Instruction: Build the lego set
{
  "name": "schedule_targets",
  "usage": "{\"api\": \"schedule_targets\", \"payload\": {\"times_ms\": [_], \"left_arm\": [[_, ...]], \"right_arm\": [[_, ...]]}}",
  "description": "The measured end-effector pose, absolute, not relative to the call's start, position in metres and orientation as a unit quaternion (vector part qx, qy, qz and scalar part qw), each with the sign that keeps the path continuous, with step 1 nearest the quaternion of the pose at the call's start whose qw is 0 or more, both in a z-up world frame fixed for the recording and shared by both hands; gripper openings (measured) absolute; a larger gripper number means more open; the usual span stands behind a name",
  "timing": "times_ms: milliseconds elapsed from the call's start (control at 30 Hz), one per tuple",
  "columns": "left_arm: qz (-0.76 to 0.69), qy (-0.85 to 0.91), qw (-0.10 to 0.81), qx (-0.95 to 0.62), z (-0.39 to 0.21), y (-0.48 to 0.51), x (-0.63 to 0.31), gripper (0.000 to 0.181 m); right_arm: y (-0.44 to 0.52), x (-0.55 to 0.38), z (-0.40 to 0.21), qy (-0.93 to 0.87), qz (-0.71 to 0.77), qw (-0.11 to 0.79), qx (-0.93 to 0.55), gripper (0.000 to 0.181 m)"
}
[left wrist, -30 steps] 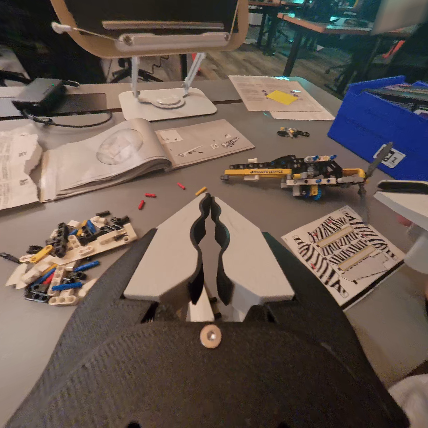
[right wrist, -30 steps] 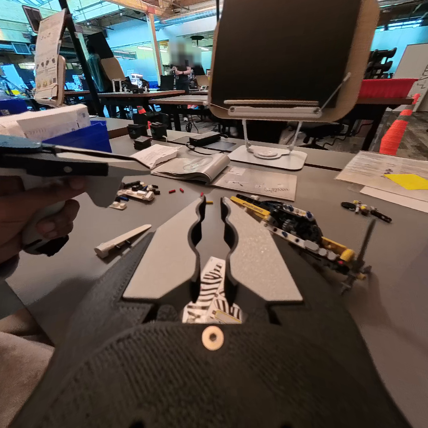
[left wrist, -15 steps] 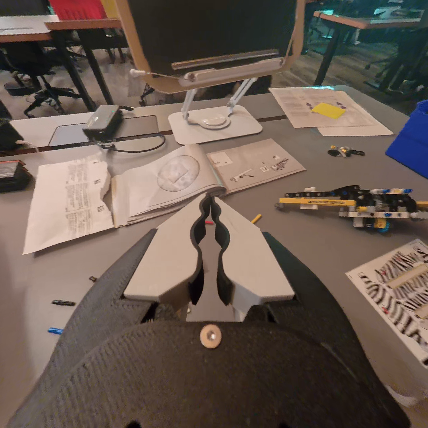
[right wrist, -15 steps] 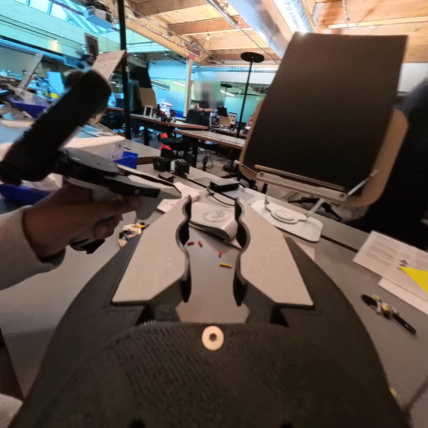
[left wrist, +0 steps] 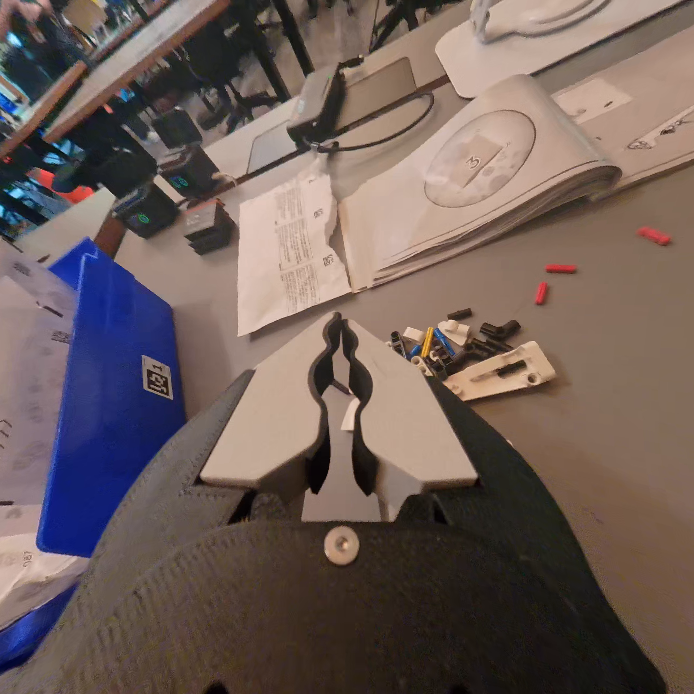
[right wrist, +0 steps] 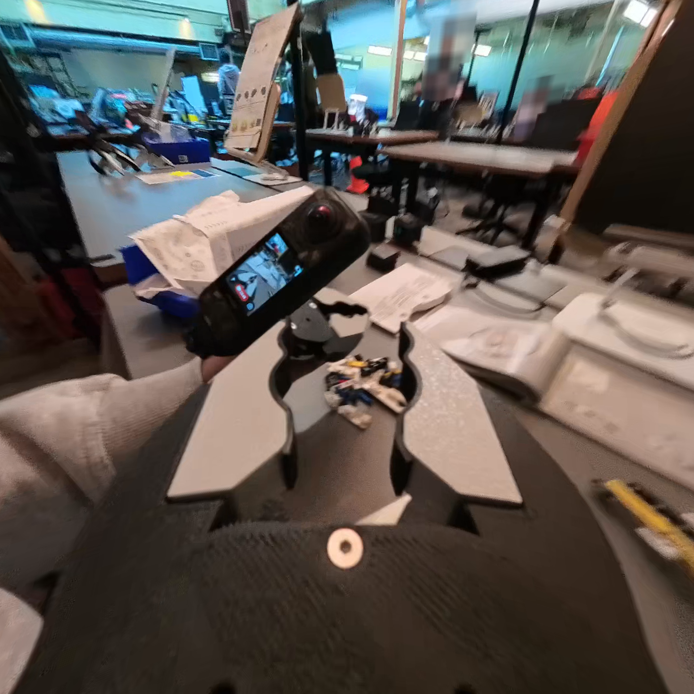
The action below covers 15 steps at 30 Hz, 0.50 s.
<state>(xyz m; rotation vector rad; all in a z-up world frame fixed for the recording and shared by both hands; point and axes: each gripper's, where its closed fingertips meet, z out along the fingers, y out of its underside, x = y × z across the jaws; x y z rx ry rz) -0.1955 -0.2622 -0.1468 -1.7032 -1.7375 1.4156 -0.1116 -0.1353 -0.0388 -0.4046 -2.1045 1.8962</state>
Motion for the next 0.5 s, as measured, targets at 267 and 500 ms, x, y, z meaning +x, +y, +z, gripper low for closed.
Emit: {"api": "schedule_targets", "payload": {"times_ms": [267,500], "left_arm": [[0.52,-0.603,0.162,-0.583,-0.141,-0.262,-0.197,0.0],[0.534,-0.602,0.15,-0.574,-0.135,-0.26,-0.196,0.0]], "right_arm": [[-0.158,-0.091,-0.05,-0.725,0.656,-0.026,-0.206,0.069],[-0.165,-0.082,-0.066,-0.734,0.636,-0.08,-0.225,0.073]]}}
